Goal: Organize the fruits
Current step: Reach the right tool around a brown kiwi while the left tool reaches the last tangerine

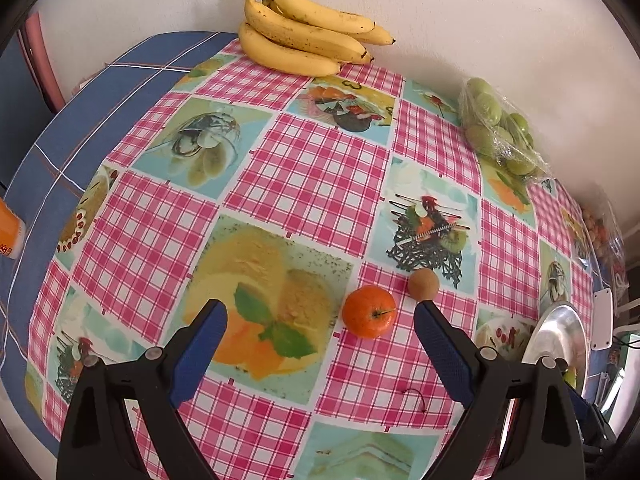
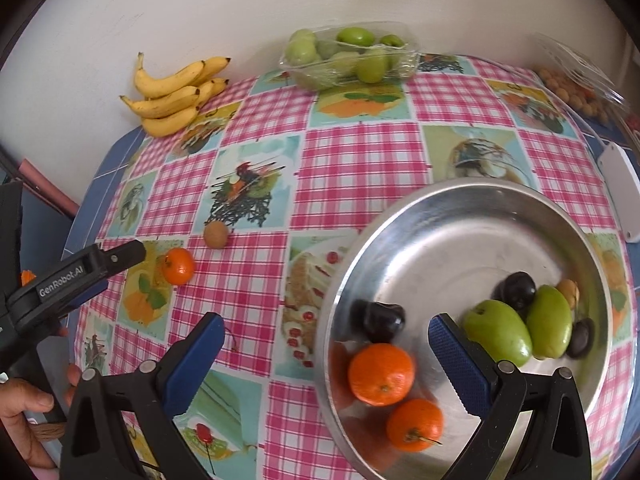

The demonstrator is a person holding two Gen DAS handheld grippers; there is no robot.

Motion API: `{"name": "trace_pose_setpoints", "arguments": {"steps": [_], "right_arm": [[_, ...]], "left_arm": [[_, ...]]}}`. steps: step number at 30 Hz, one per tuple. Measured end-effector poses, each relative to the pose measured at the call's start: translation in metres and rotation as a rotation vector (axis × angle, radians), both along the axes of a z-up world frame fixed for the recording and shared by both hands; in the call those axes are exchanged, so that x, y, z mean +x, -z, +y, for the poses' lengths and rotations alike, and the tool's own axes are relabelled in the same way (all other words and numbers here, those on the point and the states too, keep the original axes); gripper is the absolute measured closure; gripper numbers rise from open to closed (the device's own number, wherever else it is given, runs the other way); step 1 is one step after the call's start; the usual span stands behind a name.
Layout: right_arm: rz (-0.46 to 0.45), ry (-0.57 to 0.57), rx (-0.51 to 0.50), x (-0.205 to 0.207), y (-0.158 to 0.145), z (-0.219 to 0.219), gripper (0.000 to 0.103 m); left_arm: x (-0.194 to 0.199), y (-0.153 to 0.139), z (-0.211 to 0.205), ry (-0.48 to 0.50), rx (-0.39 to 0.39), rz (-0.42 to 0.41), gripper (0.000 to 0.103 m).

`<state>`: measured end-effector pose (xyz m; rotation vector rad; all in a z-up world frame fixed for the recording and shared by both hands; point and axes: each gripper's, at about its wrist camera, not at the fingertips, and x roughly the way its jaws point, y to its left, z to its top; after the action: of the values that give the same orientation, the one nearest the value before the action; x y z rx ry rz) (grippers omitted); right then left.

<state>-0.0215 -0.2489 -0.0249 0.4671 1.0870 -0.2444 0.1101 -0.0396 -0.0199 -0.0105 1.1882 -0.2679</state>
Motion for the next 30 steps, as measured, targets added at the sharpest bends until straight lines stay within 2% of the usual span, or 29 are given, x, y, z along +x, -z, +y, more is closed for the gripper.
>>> {"name": "trace_pose_setpoints", "arguments": {"steps": [13,25,28,30], "right_arm": [[0.001,-0.049,-0.045,0.034,-0.003,0.021,0.0],[-0.019,-0.103,-0.07,0.072,0.004,0.04,0.0],[-0.023,-0.102,-0.052,0.082,0.008,0.04,0.002],[-0.021,-0.102,-0.034,0.089,0.012,0.04,0.01]], "left_arm": [[0.013,0.001,0.02,-0.106,-0.013,0.005,0.009],[0.03,0.012,0.026,-0.135,-0.058,0.051,0.012],[0.034,0.016,0.027,-0.138,-0.071,0.068,0.017],[0.035,0.018,0.027,-0.135,-0.081,0.079,0.017]]}}
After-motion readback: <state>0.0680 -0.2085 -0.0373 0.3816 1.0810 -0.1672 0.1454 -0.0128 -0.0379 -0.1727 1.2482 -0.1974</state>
